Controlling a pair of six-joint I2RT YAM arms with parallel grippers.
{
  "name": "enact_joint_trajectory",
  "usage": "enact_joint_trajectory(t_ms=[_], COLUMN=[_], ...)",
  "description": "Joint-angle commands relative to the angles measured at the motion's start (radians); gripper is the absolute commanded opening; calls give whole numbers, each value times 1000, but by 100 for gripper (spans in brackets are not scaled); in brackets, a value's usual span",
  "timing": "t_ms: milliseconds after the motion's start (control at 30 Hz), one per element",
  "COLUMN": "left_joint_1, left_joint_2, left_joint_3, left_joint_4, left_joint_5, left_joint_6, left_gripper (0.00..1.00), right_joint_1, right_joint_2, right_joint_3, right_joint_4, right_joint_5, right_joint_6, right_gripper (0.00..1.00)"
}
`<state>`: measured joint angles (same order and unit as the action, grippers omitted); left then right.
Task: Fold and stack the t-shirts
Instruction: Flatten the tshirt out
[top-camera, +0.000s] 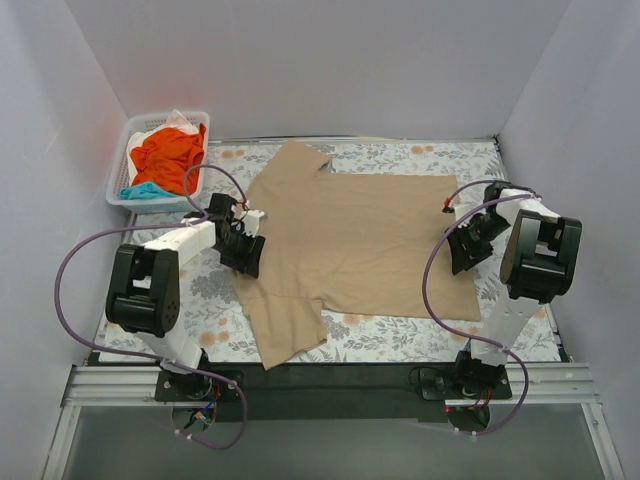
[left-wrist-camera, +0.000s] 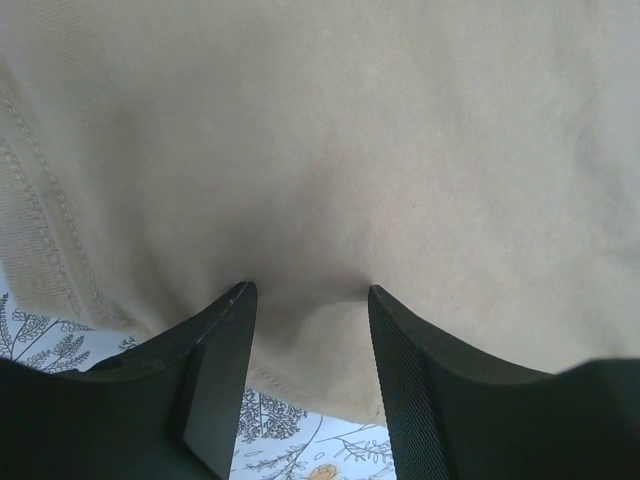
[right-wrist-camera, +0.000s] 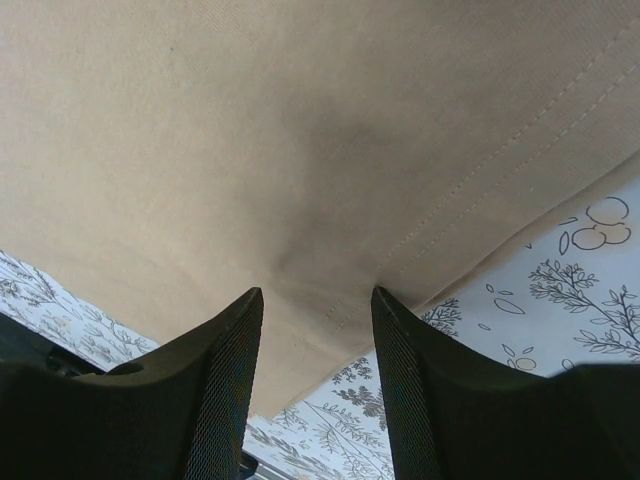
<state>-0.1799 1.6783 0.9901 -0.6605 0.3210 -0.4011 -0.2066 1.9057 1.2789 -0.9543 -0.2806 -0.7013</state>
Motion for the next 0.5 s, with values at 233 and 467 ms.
enact_joint_trajectory(t_ms=[233, 467], left_joint_1=[-4, 6], left_joint_2=[-127, -181], left_joint_3=[-194, 48], left_joint_4=[-122, -209], left_joint_5=[-30, 79], left_joint_6=[34, 59], left_gripper=[43, 55], right_joint_1=[4, -7], right_joint_2=[-56, -120], right_joint_3=[26, 212], right_joint_4=[-7, -106], right_joint_5=[57, -109], right_joint_6=[-85, -98], right_gripper=[49, 53])
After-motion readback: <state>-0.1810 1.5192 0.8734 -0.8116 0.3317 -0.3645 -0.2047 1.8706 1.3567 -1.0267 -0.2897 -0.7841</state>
